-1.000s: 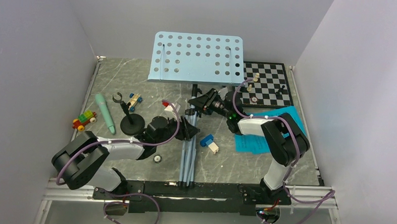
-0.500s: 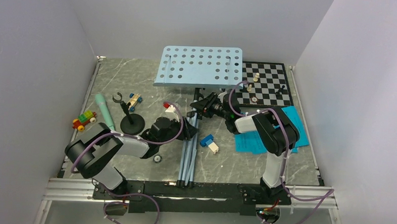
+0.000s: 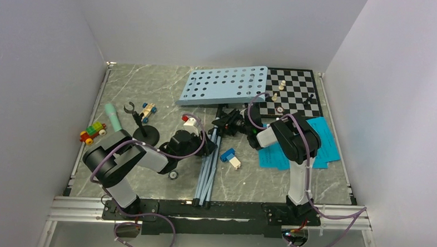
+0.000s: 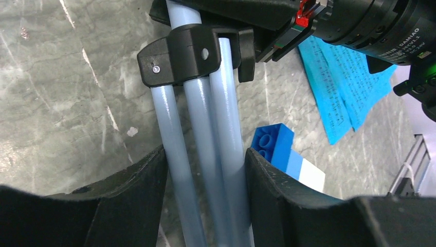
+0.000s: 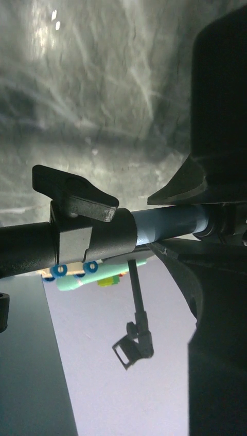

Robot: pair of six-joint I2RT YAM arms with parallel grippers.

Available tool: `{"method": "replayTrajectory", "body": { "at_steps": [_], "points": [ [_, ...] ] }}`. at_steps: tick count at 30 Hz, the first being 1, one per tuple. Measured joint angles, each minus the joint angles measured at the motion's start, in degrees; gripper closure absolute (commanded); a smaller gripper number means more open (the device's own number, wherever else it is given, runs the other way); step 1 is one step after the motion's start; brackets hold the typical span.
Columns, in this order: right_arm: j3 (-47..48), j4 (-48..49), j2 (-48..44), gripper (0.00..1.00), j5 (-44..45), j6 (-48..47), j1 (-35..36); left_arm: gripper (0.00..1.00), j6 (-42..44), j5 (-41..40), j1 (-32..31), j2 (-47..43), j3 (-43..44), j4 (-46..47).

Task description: Pack up the instrument practice props

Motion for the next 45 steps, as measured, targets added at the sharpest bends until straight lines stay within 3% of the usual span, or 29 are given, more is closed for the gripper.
{"method": "replayTrajectory", "body": {
  "at_steps": [9,12,18,22,35,45],
  "points": [
    [-0.37,-0.07,1.03,1.0,0.52,0.09,-0.2,1.0,0.72,-0.09,0.07,1.42,0.17,0.72],
    [-1.31,1.16,1.11,0.87,0.68,0.76,-0.46,1.0,0.68,0.2,0.0,1.79,0.46,0.68],
    [-3.87,3.61,1.09,0.48,0.11,2.47,-1.27,1.0,0.61,0.63,-0.33,2.51,0.92,0.57],
    [-5.88,4.31,-0.79,0.37,-1.4,3.54,-2.16,1.0,0.76,-0.59,0.24,2.58,0.9,0.26],
    [-12.46,-5.49,-12.74,0.29,-4.74,-0.87,-3.98,1.0,1.05,-2.12,1.33,2.4,0.85,0.09],
    [-14.93,-24.94,-37.51,0.28,-3.21,-16.11,-3.93,1.0,2.62,-2.99,2.64,1.68,0.57,-0.59]
  ]
}}
